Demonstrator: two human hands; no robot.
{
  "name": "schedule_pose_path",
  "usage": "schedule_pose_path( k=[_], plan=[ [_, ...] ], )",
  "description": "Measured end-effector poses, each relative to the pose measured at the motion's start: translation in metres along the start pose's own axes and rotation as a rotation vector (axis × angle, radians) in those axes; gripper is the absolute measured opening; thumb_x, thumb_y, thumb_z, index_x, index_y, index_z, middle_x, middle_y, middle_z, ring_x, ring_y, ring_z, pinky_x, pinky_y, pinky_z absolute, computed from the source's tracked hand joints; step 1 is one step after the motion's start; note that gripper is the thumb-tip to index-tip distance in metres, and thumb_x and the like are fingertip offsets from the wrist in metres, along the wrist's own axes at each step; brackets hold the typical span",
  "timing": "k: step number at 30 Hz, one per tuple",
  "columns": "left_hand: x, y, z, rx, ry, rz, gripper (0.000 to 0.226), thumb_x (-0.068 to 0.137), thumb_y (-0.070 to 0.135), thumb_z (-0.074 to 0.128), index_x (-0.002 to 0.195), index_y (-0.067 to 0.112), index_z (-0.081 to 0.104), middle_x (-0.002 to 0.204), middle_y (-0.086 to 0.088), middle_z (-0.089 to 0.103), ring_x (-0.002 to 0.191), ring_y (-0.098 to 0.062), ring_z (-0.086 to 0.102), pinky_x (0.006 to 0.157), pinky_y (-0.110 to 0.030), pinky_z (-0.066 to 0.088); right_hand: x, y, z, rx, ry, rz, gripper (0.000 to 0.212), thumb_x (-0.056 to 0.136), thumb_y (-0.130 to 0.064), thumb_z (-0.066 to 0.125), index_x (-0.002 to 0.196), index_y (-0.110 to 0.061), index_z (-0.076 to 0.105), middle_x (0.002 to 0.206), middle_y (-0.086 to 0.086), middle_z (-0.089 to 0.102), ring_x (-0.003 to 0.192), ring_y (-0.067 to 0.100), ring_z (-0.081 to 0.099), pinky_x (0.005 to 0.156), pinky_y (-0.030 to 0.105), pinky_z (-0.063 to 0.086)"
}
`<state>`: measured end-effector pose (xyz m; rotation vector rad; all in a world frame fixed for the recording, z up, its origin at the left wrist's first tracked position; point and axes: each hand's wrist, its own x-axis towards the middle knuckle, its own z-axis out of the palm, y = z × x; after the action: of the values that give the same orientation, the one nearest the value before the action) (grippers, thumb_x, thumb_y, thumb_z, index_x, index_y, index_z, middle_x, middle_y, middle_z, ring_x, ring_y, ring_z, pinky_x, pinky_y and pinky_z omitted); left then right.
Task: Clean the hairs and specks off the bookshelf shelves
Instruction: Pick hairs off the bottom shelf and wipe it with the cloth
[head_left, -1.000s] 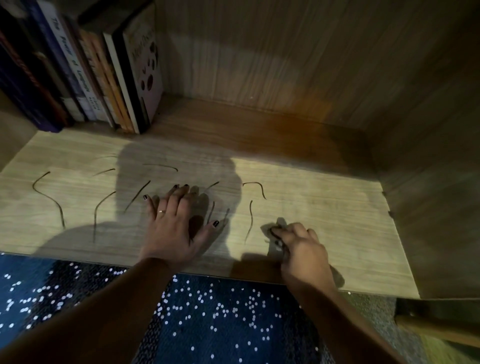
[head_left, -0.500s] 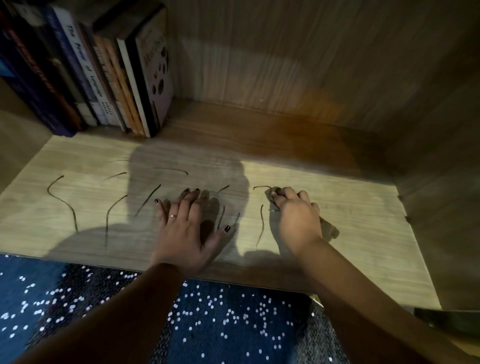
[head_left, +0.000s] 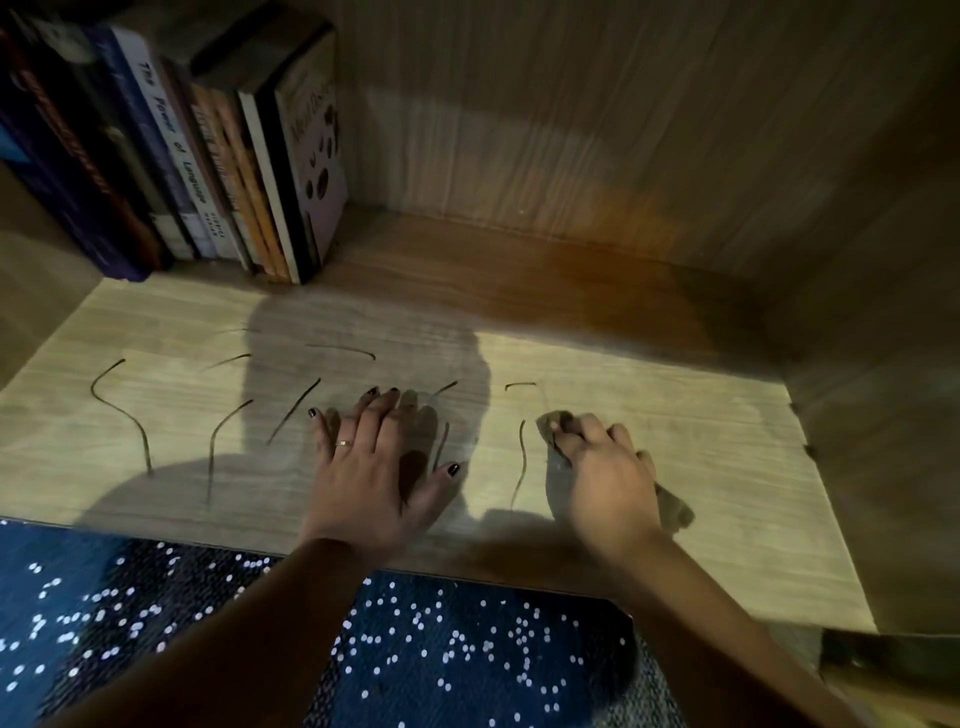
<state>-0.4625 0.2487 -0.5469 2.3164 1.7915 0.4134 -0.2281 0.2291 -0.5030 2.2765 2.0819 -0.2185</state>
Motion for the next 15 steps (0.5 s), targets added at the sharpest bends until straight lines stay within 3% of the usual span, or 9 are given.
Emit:
schedule_pose_path(
  k=[5, 11, 15],
  plan=[
    [-0.001, -0.001, 0.002, 0.03, 0.0, 0.007, 0.079, 0.089, 0.072, 0.028, 0.135, 0.009, 0.045, 0.138, -0.015, 0.052, 0.131, -0.035, 0.044, 0.112, -0.068, 0.022, -0.011, 0.006, 0.01, -0.018, 0.025, -0.015, 0.061, 0.084, -0.001, 0.048, 0.137, -0.03, 0.045, 0.131, -0.009, 0.039, 0.111, 0.019, 0.037, 0.091, 0.038, 0.038],
    [-0.001, -0.001, 0.004, 0.009, 0.017, 0.017, 0.08, 0.088, 0.072, 0.032, 0.137, 0.01, 0.044, 0.142, -0.012, 0.049, 0.134, -0.032, 0.04, 0.114, -0.067, 0.018, 0.032, -0.01, 0.0, 0.002, 0.028, 0.026, 0.049, 0.088, -0.002, 0.044, 0.131, -0.024, 0.05, 0.128, -0.004, 0.039, 0.112, 0.025, 0.036, 0.089, 0.044, 0.038],
    [0.0, -0.002, 0.005, 0.011, 0.005, 0.013, 0.083, 0.088, 0.076, 0.027, 0.138, 0.012, 0.042, 0.144, -0.01, 0.047, 0.137, -0.03, 0.037, 0.116, -0.065, 0.014, 0.059, -0.018, -0.004, 0.013, 0.035, 0.064, 0.053, 0.083, 0.004, 0.049, 0.13, -0.021, 0.052, 0.127, -0.002, 0.039, 0.111, 0.027, 0.036, 0.089, 0.047, 0.038]
  ],
)
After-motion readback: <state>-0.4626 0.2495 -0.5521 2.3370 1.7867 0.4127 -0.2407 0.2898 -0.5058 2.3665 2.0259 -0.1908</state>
